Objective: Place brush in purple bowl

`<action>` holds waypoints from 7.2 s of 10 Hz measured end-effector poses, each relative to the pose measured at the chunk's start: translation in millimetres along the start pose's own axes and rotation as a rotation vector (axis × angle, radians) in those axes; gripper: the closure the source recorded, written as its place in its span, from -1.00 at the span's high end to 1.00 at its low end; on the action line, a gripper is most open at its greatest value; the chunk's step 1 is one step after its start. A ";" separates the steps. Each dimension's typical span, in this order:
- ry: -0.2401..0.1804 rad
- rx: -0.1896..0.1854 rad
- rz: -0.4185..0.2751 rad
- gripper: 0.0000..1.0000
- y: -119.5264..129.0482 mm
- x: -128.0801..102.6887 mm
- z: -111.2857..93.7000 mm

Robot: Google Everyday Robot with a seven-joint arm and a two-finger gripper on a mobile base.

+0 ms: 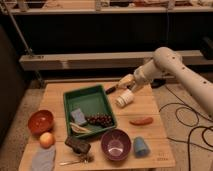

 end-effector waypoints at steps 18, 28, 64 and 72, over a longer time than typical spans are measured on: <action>0.000 -0.001 -0.001 0.22 0.1 0.0 0.2; 0.188 -0.018 -0.735 0.22 -79.8 55.0 -36.4; 0.061 -0.318 -1.186 0.60 46.4 127.0 148.1; 0.014 -0.332 -1.163 0.60 85.1 136.8 185.7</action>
